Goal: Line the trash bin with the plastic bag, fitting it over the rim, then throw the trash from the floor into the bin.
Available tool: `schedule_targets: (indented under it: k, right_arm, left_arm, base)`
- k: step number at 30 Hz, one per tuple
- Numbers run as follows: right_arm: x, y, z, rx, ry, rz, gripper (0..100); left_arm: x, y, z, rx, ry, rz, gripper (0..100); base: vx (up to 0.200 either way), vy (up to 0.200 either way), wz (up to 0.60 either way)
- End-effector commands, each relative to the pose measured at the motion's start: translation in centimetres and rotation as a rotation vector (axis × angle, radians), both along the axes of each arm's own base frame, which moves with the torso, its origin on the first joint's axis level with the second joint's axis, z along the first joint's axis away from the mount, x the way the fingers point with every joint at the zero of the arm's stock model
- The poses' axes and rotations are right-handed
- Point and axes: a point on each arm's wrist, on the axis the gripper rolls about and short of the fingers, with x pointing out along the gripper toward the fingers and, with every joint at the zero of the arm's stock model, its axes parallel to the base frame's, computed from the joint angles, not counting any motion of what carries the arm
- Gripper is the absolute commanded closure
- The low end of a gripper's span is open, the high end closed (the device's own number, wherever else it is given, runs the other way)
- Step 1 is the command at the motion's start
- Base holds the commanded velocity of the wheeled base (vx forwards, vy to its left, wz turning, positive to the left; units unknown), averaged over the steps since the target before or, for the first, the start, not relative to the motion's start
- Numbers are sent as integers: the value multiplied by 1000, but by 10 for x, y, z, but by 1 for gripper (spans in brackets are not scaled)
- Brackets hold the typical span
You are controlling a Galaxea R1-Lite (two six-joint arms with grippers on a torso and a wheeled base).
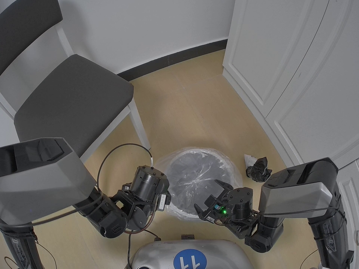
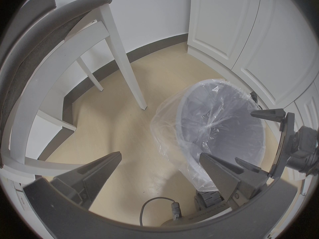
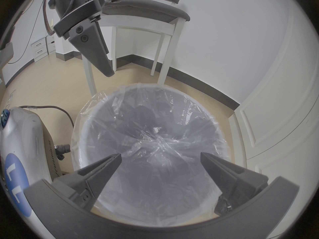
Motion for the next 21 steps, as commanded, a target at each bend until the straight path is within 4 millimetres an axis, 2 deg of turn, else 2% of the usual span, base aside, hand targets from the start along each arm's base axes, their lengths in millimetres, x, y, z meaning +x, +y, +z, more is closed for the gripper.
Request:
schedule_targets:
  k: [1,13,21]
  right_arm:
    - [0,3,-8,0,0,10,0]
    - [-10,12,-13,13,18,78,0]
    - [-2,5,-6,26,-1,50,0]
  left_arm:
    - [0,0,-1,1,1,2,0]
    - [-1,2,-2,6,7,4,0]
    - [0,2,-2,-3,-4,5,0]
  base:
    - [0,0,0]
    - [0,0,0]
    - [0,0,0]
